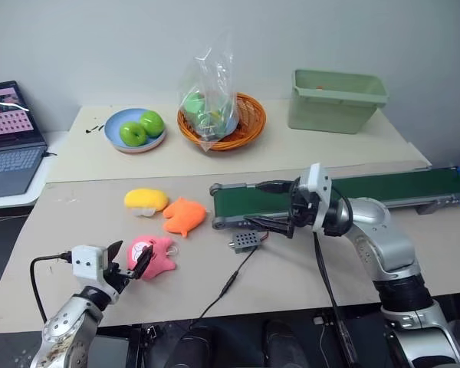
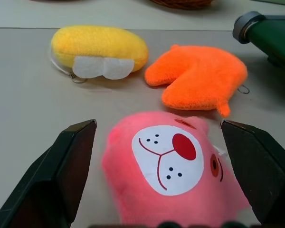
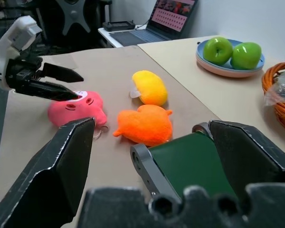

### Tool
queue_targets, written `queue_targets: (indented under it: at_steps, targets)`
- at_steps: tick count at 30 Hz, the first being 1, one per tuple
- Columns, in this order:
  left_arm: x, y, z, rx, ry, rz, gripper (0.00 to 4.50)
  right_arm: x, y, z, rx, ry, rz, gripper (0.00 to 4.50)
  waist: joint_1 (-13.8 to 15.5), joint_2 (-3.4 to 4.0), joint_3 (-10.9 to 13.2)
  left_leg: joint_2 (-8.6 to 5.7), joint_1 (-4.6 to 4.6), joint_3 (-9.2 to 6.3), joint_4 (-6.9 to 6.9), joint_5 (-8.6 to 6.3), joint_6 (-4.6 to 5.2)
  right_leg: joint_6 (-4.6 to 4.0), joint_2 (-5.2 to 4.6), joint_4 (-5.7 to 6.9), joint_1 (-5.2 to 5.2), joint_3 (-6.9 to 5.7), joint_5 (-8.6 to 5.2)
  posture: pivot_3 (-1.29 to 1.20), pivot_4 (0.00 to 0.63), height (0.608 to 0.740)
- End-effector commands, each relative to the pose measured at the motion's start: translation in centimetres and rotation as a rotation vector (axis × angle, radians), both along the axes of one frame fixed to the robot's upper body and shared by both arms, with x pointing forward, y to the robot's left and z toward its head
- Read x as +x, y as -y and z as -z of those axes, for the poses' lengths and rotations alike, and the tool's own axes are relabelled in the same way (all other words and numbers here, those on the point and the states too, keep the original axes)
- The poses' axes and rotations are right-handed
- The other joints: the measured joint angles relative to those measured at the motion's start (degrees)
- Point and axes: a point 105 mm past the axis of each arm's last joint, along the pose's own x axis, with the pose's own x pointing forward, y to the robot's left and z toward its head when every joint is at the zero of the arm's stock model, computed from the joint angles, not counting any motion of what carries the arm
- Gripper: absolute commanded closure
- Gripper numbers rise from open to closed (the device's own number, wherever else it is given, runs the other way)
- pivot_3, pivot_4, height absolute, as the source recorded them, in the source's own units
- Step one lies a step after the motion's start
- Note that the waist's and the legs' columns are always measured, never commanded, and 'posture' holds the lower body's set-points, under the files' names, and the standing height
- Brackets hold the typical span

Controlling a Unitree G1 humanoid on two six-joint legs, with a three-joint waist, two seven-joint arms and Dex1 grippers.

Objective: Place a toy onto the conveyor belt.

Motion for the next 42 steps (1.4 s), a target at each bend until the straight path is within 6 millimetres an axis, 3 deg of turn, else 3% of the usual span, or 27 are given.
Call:
queue_targets:
  at_steps: [1, 14, 17, 21, 25, 27, 30, 34, 36, 38, 42]
  targets:
    - [0.0, 0.0, 1.0, 0.05, -0.046, 0.012, 0.04, 0.1, 0.6, -1.5, 0.03, 0.06, 0.021, 0.0, 0.0, 0.0, 0.0, 0.0, 0.0, 0.0, 0.0, 0.0, 0.0, 0.0, 0.0, 0.0, 0.0, 0.0, 0.0, 0.0, 0.15, 0.74]
    - [-0.1, 0.1, 1.7, 0.038, -0.085, 0.006, 0.04, 0.2, 0.8, -1.8, 0.04, 0.071, 0.041, 0.0, -0.1, 0.0, 0.0, 0.06, 0.1, 0.0, 0.0, 0.0, -0.01, -0.01, 0.04, 0.01, 0.04, 0.04, 0.02, 0.0, 0.15, 0.74]
    - [-0.1, 0.1, 1.7, 0.033, -0.084, 0.004, 0.69, 0.4, 0.8, -1.7, 0.036, 0.072, 0.051, 0.0, -0.1, 0.0, 0.0, 0.06, 0.1, 0.0, 0.0, 0.0, -0.01, -0.01, 0.04, 0.02, 0.04, 0.05, 0.02, 0.0, 0.15, 0.74]
    - [-0.1, 0.1, 1.8, 0.039, -0.092, 0.004, 2.07, 0.5, 0.9, -1.7, 0.031, 0.074, 0.059, 0.0, -0.1, 0.0, 0.0, 0.06, 0.1, 0.0, -0.01, 0.0, -0.01, -0.01, 0.04, 0.02, 0.04, 0.05, 0.02, 0.0, 0.15, 0.74]
    - [0.1, -0.5, 1.9, 0.051, -0.092, -0.041, 2.07, 0.7, 0.9, -1.6, 0.029, 0.075, 0.065, 0.0, -0.1, 0.0, 0.0, 0.06, 0.11, 0.01, -0.01, 0.0, -0.01, -0.01, 0.04, 0.02, 0.05, 0.06, 0.02, 0.0, 0.15, 0.74]
    - [0.5, -1.1, 1.0, 0.053, -0.052, -0.091, 2.07, 0.7, 0.9, -1.5, 0.028, 0.072, 0.065, 0.0, -0.1, 0.0, 0.0, 0.06, 0.11, 0.01, -0.01, 0.0, -0.01, -0.01, 0.04, 0.02, 0.05, 0.06, 0.02, 0.0, 0.15, 0.74]
    - [1.9, -2.8, -2.9, 0.076, 0.115, -0.307, 2.07, 0.6, 0.9, -1.4, 0.031, 0.061, 0.054, 0.0, 0.0, -0.01, 0.0, 0.06, 0.11, 0.0, 0.0, 0.0, -0.01, -0.01, 0.05, 0.02, 0.05, 0.06, 0.03, 0.0, 0.15, 0.74]
    - [2.5, -1.8, -8.9, 0.125, 0.314, -0.452, 2.07, 0.5, 1.0, -1.3, 0.029, 0.054, 0.04, 0.0, 0.4, -0.05, 0.0, 0.07, 0.09, 0.02, 0.01, 0.01, -0.03, -0.05, 0.06, -0.04, 0.06, 0.07, 0.1, 0.0, 0.15, 0.74]
    - [3.2, 0.6, -12.6, 0.154, 0.447, -0.417, 2.07, 0.3, 1.0, -1.4, 0.031, 0.05, 0.031, 0.0, 0.6, -0.05, 0.0, 0.06, 0.03, 0.04, 0.02, 0.0, -0.03, -0.02, 0.06, -0.14, 0.05, 0.08, 0.16, 0.0, 0.15, 0.74]
    - [4.0, 3.6, -14.7, 0.161, 0.528, -0.302, 2.07, 0.3, 1.1, -1.3, 0.03, 0.046, 0.027, 0.0, 0.7, -0.05, 0.0, 0.04, 0.01, 0.17, 0.04, 0.02, -0.05, -0.01, 0.06, -0.15, 0.06, 0.08, 0.19, 0.0, 0.15, 0.74]
    - [5.8, 9.2, -15.8, 0.164, 0.573, 0.016, 2.07, -0.5, 1.0, -1.4, 0.027, 0.041, -0.021, 0.0, 0.6, -0.05, 0.0, -0.02, 0.0, 0.32, 0.08, 0.03, -0.06, 0.01, 0.06, -0.16, 0.11, 0.08, 0.23, 0.0, 0.15, 0.74]
